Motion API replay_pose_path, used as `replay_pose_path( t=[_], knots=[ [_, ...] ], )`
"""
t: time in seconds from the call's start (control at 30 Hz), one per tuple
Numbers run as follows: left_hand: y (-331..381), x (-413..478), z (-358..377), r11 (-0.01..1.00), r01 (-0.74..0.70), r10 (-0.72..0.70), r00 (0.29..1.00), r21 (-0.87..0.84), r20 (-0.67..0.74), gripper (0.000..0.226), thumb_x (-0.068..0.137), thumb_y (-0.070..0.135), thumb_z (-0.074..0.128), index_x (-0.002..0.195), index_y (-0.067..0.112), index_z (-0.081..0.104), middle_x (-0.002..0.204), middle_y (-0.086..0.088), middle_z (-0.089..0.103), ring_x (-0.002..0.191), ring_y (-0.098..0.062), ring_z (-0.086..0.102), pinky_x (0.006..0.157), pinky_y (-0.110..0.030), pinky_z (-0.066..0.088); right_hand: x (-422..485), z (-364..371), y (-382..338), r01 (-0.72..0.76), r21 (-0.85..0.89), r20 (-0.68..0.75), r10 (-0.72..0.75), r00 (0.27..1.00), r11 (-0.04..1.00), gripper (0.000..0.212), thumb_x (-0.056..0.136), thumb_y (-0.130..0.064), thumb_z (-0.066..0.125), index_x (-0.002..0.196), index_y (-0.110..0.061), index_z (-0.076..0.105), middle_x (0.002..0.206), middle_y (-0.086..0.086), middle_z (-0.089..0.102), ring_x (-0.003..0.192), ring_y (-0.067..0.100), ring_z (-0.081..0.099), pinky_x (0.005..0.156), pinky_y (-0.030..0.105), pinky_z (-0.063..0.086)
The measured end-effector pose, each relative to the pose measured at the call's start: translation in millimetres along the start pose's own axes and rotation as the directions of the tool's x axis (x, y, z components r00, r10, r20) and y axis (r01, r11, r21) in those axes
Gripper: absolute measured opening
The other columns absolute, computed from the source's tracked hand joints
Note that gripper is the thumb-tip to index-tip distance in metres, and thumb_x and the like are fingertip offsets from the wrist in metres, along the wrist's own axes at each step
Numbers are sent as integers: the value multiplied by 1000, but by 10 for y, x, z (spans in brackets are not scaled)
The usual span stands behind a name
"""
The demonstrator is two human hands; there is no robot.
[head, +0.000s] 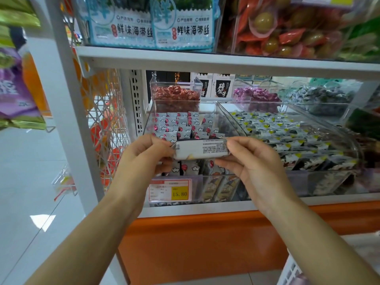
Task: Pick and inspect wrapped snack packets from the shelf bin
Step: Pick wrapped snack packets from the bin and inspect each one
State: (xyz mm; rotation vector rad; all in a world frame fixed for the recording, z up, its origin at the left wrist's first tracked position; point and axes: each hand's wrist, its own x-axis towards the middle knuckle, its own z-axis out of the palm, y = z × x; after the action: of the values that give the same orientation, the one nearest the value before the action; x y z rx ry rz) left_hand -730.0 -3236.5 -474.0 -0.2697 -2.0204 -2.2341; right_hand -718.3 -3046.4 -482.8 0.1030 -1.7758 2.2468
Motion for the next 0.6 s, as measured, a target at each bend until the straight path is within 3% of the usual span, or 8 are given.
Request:
replay_pose_path(
  t=[0.13,0.27,0.4,0.6],
  knots=[
    [21,14,-34,999,31,-32,998,-21,-57,38,84,8,54,51,23,62,61,3,64,57,-6,62,58,-23,52,3,-6,-15,-36,26,70,34,997,999,20,86,-6,58,104,-1,64,103,18,69,89,26,70,77,29,57],
    [11,32,-53,999,40,-39,993,2,-109,20,88,10,54,69,14,60,58,6,65,56,-7,62,57,-23,50,-13,8,-20,-40,9,84,39,996,999,19,87,3,56,102,-3,64,99,17,70,87,26,71,78,32,58],
    [6,40,-82,998,25,-20,996,61,-84,13,89,12,56,79,9,64,66,3,70,62,-9,65,55,-19,52,-16,18,-43,-58,47,74,55,996,997,20,85,8,55,99,-3,66,94,14,72,86,24,71,74,30,58],
    [29,11,-61,996,-38,34,998,82,47,13,86,7,58,89,14,69,79,-2,73,74,-12,69,65,-15,53,-14,26,-116,-105,265,8,107,994,959,13,88,4,51,83,-2,61,84,14,73,80,23,71,63,26,57]
  ],
)
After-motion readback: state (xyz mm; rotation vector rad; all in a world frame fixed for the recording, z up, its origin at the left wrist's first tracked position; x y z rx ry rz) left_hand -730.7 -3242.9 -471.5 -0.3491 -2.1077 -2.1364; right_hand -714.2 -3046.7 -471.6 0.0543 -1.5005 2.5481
